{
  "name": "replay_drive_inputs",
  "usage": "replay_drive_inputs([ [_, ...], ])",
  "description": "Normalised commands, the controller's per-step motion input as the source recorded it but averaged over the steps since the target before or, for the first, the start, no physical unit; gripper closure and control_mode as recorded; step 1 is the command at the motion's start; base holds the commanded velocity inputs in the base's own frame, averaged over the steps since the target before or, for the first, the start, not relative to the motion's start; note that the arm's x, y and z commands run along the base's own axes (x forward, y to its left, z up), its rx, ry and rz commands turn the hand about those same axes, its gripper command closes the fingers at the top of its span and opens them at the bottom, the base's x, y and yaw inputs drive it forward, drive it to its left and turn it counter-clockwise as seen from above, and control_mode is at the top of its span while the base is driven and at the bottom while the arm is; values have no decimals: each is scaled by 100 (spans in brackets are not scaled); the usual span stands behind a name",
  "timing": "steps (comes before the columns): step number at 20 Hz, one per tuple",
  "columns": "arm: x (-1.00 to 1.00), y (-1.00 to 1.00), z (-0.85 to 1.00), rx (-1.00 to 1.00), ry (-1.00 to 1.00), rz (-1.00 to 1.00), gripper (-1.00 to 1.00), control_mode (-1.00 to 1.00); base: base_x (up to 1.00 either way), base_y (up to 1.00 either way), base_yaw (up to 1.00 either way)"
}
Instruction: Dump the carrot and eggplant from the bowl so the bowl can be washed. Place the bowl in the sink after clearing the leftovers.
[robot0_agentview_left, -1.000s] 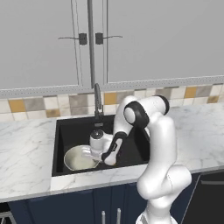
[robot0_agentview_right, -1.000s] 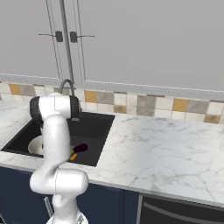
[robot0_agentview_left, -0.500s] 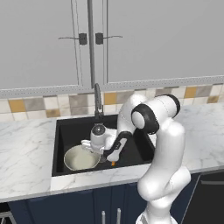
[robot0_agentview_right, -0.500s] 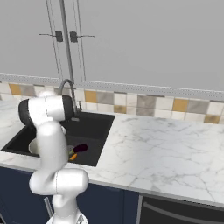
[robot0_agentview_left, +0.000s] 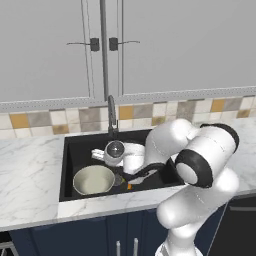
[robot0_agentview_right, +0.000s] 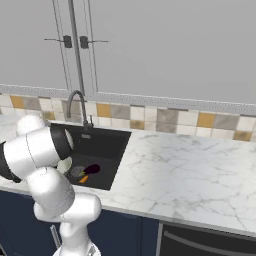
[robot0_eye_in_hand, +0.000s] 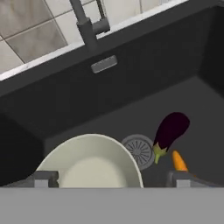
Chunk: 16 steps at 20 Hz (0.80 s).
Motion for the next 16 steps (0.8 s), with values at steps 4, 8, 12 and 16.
replay_drive_inputs([
  [4,-87,0,100,0,-29,0,-100,-100,0,0,0],
  [8,-93,0,100,0,-26,0,-100,-100,0,0,0],
  [12,-87,0,100,0,-22,0,-100,-100,0,0,0],
  [16,-85,0,100,0,-22,0,-100,-100,0,0,0],
])
